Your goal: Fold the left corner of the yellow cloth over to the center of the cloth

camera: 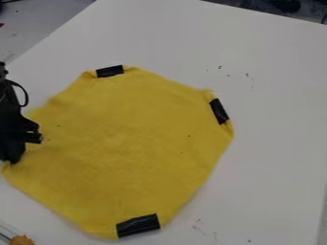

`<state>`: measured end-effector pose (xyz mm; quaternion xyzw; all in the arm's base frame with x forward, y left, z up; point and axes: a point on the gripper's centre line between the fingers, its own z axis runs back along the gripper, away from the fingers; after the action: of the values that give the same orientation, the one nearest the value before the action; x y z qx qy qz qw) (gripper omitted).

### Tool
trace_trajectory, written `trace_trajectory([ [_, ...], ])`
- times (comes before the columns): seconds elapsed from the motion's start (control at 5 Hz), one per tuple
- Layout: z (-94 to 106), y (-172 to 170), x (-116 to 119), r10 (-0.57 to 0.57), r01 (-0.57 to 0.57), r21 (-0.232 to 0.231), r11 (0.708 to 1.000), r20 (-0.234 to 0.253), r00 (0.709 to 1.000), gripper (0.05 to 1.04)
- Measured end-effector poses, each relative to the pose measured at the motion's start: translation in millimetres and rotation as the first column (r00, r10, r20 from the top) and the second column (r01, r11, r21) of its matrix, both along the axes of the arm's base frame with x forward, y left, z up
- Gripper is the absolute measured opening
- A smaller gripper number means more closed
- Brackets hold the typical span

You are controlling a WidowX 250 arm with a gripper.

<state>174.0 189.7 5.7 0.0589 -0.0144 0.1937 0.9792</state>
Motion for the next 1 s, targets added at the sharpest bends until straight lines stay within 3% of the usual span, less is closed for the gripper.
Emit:
trace_trajectory([
  [0.2,9.1,0.4,-5.7,0.001,-0.001,0.020,1.000,-0.032,0.999,0.075],
  [0.4,34.0,-2.7,-0.5,-0.031,0.035,0.076,0.997,-0.060,0.998,0.065],
  [0.6,55.4,-16.3,20.9,-0.077,0.085,0.105,0.991,-0.079,0.994,0.065],
  [0.8,65.1,-40.2,50.7,-0.137,0.143,0.105,0.984,-0.064,0.989,0.065],
  [1.0,57.8,-74.3,82.0,-0.194,0.197,0.057,0.979,-0.062,0.979,0.064],
])
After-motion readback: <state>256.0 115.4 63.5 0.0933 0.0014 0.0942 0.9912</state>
